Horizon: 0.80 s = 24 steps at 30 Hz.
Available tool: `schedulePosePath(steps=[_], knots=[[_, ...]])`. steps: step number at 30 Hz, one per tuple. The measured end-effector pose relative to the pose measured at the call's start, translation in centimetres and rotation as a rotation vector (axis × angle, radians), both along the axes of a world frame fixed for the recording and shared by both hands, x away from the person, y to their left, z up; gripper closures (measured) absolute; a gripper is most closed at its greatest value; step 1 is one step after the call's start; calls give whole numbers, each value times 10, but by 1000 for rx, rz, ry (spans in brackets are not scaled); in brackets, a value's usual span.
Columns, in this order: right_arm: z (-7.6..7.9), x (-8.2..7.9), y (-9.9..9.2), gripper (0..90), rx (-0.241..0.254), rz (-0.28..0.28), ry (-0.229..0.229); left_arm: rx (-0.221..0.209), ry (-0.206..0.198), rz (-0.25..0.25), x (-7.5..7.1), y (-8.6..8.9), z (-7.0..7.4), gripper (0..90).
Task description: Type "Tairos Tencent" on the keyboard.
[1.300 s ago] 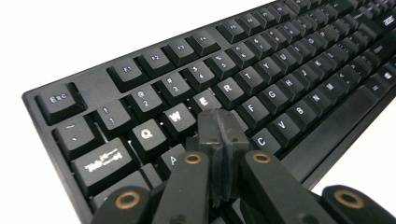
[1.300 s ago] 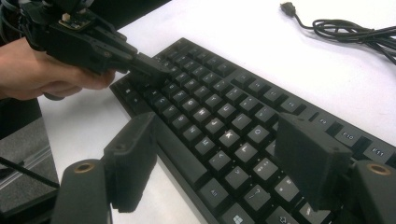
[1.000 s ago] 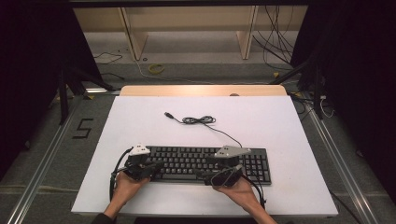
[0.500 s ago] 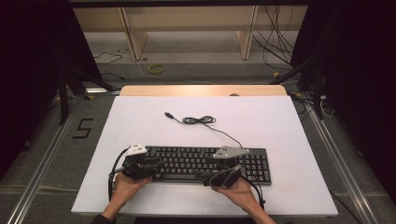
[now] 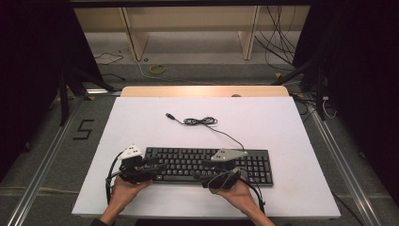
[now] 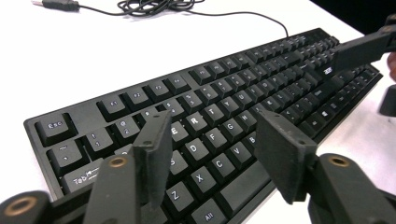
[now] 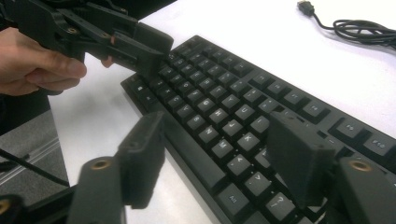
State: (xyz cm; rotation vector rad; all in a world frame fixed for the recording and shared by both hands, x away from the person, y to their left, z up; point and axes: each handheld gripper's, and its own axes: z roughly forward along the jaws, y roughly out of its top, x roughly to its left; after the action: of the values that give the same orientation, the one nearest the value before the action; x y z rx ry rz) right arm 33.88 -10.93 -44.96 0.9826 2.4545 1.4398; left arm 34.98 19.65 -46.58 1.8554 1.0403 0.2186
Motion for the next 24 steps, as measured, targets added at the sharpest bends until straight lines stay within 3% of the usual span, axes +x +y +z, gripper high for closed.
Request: schedulePosePath(steps=[6, 24], knots=[[-3, 0, 7, 519, -17, 15, 8, -36, -22, 1, -4, 3, 2, 400], [-18, 5, 27, 829, -76, 53, 45, -57, -46, -2, -12, 6, 4, 302]])
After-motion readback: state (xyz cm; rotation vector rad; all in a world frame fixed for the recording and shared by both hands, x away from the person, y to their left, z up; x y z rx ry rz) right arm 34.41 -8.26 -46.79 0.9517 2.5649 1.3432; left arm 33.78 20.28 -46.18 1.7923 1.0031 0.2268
